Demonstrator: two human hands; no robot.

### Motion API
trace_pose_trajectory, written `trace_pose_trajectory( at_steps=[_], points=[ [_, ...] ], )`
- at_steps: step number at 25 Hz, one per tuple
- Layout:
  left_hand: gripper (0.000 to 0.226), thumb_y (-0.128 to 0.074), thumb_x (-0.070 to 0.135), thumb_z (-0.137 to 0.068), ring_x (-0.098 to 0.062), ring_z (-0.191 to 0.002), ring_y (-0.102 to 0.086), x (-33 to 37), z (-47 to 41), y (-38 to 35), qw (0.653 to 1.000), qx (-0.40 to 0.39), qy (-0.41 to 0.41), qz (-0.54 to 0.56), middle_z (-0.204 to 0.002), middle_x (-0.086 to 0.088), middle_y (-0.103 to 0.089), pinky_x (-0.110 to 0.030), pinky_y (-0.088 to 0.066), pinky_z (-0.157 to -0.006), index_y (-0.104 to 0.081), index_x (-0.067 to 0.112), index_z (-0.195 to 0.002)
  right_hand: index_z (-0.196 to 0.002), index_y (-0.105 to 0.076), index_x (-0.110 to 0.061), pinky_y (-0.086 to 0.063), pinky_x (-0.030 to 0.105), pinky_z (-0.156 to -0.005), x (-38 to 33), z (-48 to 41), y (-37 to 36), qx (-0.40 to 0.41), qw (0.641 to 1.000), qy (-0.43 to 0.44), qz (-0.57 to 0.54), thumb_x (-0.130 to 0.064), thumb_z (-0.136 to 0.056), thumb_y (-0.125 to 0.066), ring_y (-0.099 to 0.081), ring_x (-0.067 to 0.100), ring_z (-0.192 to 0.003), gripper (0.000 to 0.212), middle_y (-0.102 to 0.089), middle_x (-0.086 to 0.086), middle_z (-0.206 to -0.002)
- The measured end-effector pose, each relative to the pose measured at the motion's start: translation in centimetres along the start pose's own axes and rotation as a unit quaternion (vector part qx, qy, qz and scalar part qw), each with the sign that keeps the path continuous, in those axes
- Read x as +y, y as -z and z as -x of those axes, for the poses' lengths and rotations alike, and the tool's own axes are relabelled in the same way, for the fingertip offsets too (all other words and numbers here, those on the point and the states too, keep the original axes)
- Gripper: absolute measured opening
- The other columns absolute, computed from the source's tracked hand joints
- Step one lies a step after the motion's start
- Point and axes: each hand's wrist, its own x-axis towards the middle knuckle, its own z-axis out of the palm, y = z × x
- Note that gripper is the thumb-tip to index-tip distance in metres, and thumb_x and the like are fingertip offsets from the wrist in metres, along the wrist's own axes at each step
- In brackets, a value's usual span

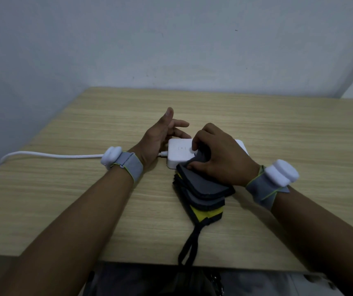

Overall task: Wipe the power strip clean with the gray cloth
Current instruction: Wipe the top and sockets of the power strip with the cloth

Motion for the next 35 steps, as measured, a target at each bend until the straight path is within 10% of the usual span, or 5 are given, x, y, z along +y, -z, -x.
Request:
trace_pose_trajectory(
  at_steps=[13, 16, 21, 27, 35],
  points=[
    [0.074, -0.025, 0.061, -0.093, -0.019, -0.065, -0.054, -0.5, -0.2, 0.4, 0.998, 0.014, -0.038, 0.057, -0.077, -0.01, -0.053, -0.027, -0.046, -0.061, -0.056, 0.004, -0.128, -0.094, -0.054, -0.017, -0.042, 0.03, -0.072, -3.5, -2.1, -2.9, 0.04, 0.996, 0.022, -0.078, -0.032, -0.063, -0.08, -0.051, 0.017, -0.088, 0.043, -0.05, 0.001, -0.099],
    [0.06, -0.02, 0.047, -0.101, -0.02, -0.092, -0.061, -0.9, 0.3, -0.1, 0.991, 0.085, -0.096, 0.028, -0.081, 0.003, -0.064, -0.047, -0.044, -0.098, -0.06, 0.007, -0.122, -0.093, -0.059, -0.012, -0.043, 0.023, -0.073, -2.7, -1.3, -1.7, 0.076, 0.984, 0.026, -0.157, -0.021, -0.065, -0.08, -0.053, 0.015, -0.082, 0.036, -0.054, 0.003, -0.093],
    [0.038, -0.053, 0.036, -0.086, -0.014, -0.115, -0.055, 0.2, 2.2, -1.1, 0.959, 0.113, -0.185, -0.184, -0.116, 0.0, -0.063, -0.036, -0.042, -0.103, -0.061, 0.02, -0.119, -0.093, -0.06, -0.007, -0.047, 0.036, -0.076, 0.2, -1.0, -0.1, 0.133, 0.98, -0.025, -0.145, -0.001, -0.078, -0.057, -0.056, 0.021, -0.083, 0.016, -0.058, 0.008, -0.093],
    [0.069, -0.055, 0.039, -0.07, -0.025, -0.114, -0.036, -0.2, 3.0, -3.6, 0.81, -0.023, -0.17, -0.561, -0.128, -0.006, -0.045, -0.039, -0.035, -0.096, -0.045, 0.015, -0.134, -0.105, -0.062, -0.017, -0.041, 0.042, -0.081, 1.8, -1.1, -0.8, 0.016, 0.983, -0.131, 0.128, -0.022, -0.089, -0.047, -0.052, 0.035, -0.1, 0.023, -0.059, 0.011, -0.104],
    [0.055, -0.045, 0.025, -0.063, -0.028, -0.118, -0.032, -0.1, 2.7, 1.3, 0.857, 0.081, -0.05, -0.507, -0.129, -0.005, -0.038, -0.037, -0.027, -0.098, -0.053, 0.021, -0.118, -0.101, -0.064, -0.02, -0.045, 0.043, -0.085, 2.3, -1.3, -0.4, -0.001, 0.99, -0.13, 0.06, -0.019, -0.09, -0.046, -0.054, 0.032, -0.097, 0.021, -0.061, 0.008, -0.101]
  ],
)
